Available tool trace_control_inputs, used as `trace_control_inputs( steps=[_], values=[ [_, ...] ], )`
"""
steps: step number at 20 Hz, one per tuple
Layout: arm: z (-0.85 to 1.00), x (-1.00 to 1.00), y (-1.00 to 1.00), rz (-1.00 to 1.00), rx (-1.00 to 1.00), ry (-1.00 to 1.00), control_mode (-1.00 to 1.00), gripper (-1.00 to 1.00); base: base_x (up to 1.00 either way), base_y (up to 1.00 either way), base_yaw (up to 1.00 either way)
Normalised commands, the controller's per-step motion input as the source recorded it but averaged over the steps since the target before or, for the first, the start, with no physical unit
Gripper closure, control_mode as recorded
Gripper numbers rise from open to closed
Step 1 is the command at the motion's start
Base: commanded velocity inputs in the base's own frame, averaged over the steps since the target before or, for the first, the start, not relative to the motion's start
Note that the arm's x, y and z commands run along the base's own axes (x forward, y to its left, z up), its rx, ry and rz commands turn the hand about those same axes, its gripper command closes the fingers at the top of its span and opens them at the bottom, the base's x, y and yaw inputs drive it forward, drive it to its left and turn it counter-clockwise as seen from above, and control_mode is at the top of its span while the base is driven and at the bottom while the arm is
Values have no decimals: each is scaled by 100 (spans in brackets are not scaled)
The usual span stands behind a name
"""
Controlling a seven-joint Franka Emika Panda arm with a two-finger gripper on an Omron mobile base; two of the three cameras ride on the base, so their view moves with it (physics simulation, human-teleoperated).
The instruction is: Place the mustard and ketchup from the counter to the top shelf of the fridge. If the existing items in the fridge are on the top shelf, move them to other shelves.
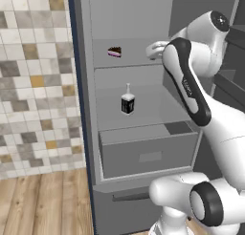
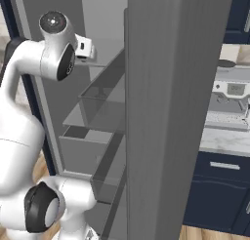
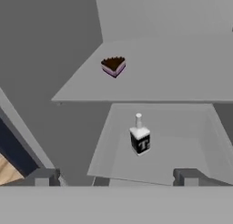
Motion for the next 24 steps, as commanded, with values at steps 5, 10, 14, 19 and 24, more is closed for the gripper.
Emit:
trace_control_inputs(
  steps=[5,10,14,19,24],
  values=[
    [-1,46,46,4,-11,2,-100,-100,0,0,0],
    [-1,48,32,7,-12,2,-100,-100,0,0,0],
    [-2,68,4,7,-4,9,-100,-100,0,0,0],
    [-28,57,-19,7,0,6,-100,-100,0,0,0],
    [-15,51,0,3,0,3,-100,-100,0,0,0]
  ],
)
